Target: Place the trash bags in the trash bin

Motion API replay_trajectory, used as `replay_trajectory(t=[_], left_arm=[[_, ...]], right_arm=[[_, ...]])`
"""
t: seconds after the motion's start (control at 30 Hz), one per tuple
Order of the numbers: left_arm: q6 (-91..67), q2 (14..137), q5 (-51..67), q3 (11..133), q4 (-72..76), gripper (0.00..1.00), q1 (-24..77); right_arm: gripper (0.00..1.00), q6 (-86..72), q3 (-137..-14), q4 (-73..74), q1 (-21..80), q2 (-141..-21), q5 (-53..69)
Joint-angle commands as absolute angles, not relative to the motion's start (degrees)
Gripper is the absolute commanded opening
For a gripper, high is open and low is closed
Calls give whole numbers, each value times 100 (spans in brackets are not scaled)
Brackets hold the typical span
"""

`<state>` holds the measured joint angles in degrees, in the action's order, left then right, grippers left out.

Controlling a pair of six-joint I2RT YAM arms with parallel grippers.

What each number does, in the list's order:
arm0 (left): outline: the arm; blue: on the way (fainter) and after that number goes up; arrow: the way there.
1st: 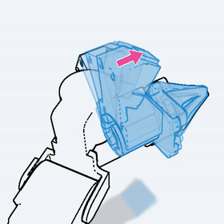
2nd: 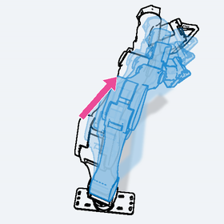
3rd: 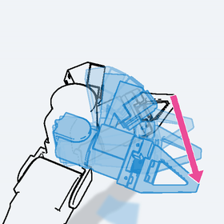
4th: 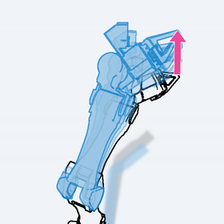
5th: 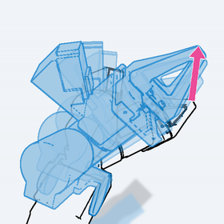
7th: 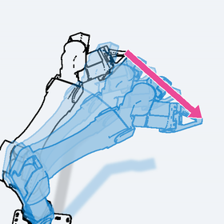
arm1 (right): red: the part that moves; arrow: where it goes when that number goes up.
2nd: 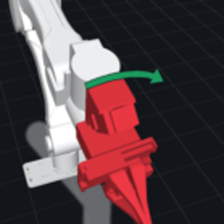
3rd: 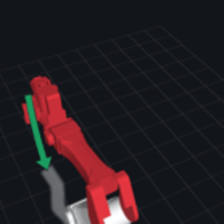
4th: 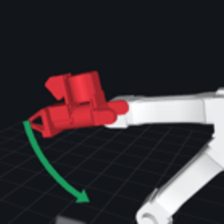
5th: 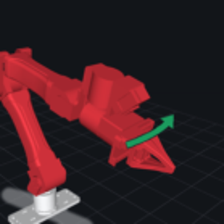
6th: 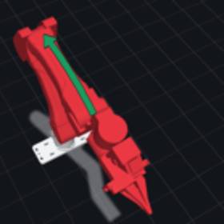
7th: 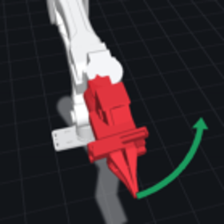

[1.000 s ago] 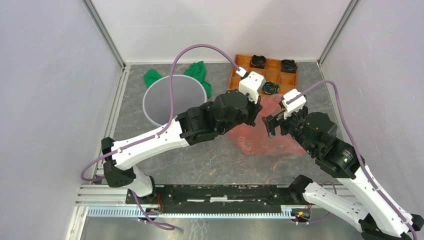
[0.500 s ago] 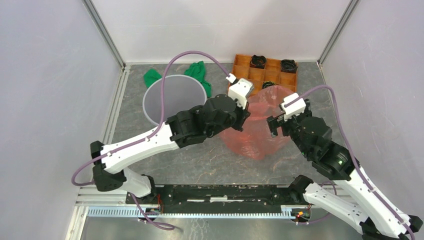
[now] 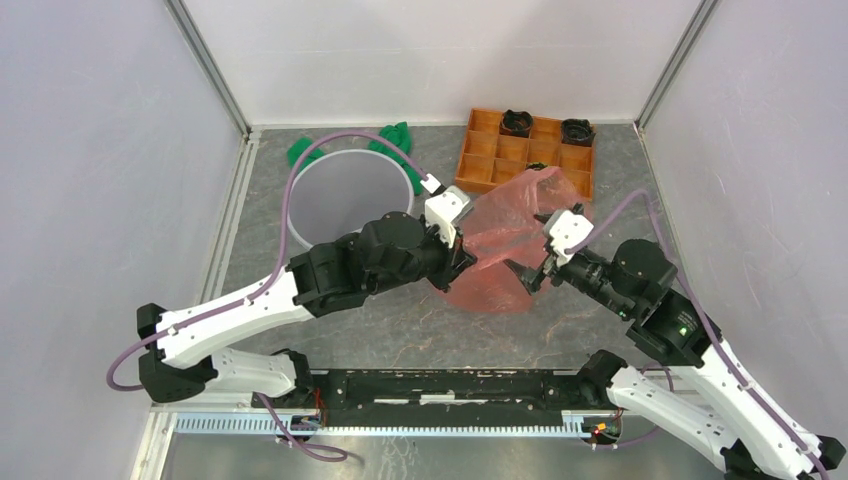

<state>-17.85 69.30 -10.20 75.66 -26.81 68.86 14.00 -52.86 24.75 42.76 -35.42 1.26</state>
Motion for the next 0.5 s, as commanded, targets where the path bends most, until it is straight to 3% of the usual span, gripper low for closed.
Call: replay_trajectory(t=[0.0,0.17,0.47], left_arm=[[-1452,6696,-798,7522,-2534,2,6875],[-1345,6590,-619,7429,-2493,2,6875],[-1213,6390,-525,7326,-2498,2,6874]], right_arm=[[98,2027,-5265,2259,4298,-3348,1730],[98,2423,-5457,2297,4295,-3247,2125],[98,2610,-5832,2354,4298,-4091,2810]])
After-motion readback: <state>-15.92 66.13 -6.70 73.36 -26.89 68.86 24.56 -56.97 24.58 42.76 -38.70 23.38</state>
